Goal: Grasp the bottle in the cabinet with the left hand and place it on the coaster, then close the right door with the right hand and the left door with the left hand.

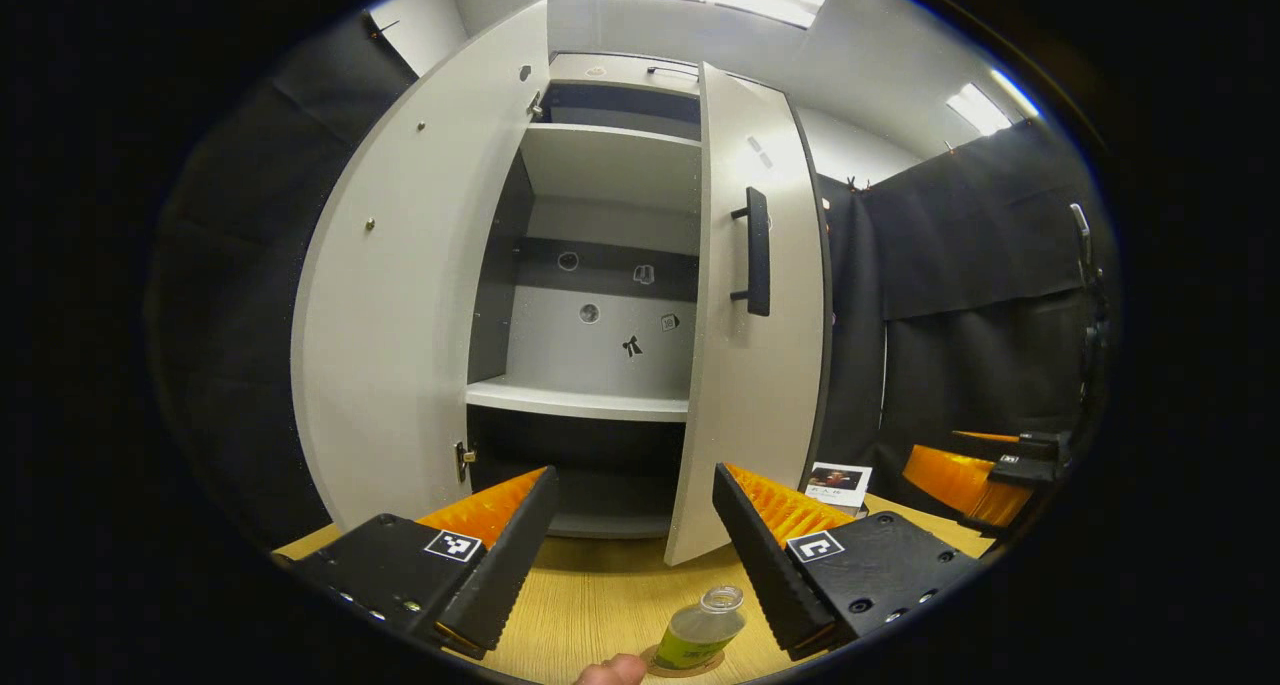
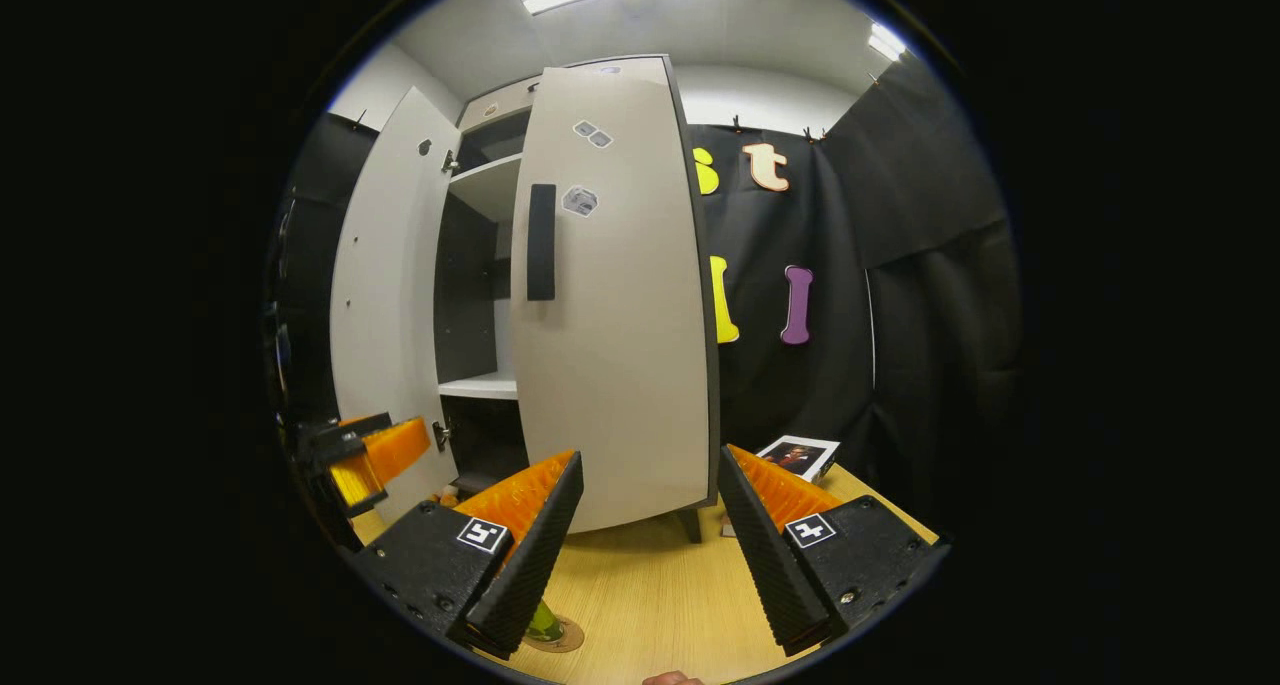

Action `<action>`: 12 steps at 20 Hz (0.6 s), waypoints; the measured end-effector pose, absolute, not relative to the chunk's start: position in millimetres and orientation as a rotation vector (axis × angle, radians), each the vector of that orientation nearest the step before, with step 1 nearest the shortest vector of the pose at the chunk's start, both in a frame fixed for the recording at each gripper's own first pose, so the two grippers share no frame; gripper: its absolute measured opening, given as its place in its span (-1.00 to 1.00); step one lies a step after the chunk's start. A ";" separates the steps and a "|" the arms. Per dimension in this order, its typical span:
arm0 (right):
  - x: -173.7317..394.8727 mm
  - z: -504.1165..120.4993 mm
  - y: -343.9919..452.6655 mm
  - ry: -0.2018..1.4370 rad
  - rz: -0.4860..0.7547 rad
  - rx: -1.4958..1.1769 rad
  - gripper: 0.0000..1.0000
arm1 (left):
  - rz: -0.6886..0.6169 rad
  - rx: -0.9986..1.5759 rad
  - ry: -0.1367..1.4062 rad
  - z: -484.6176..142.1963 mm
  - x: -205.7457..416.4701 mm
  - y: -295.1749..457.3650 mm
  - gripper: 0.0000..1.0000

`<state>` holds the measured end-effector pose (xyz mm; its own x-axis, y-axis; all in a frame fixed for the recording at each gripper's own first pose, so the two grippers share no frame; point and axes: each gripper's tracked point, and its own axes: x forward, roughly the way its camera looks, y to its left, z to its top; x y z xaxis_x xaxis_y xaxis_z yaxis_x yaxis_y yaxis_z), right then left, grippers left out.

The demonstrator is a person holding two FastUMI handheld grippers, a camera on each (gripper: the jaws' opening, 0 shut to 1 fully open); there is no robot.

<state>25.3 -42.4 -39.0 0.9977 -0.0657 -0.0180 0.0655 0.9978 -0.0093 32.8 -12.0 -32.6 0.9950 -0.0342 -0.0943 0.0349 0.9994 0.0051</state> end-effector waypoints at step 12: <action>45.5 -43.6 -9.8 0.042 0.050 -0.030 0.66 | 0.047 -0.080 -0.053 84.2 4.9 66.0 0.89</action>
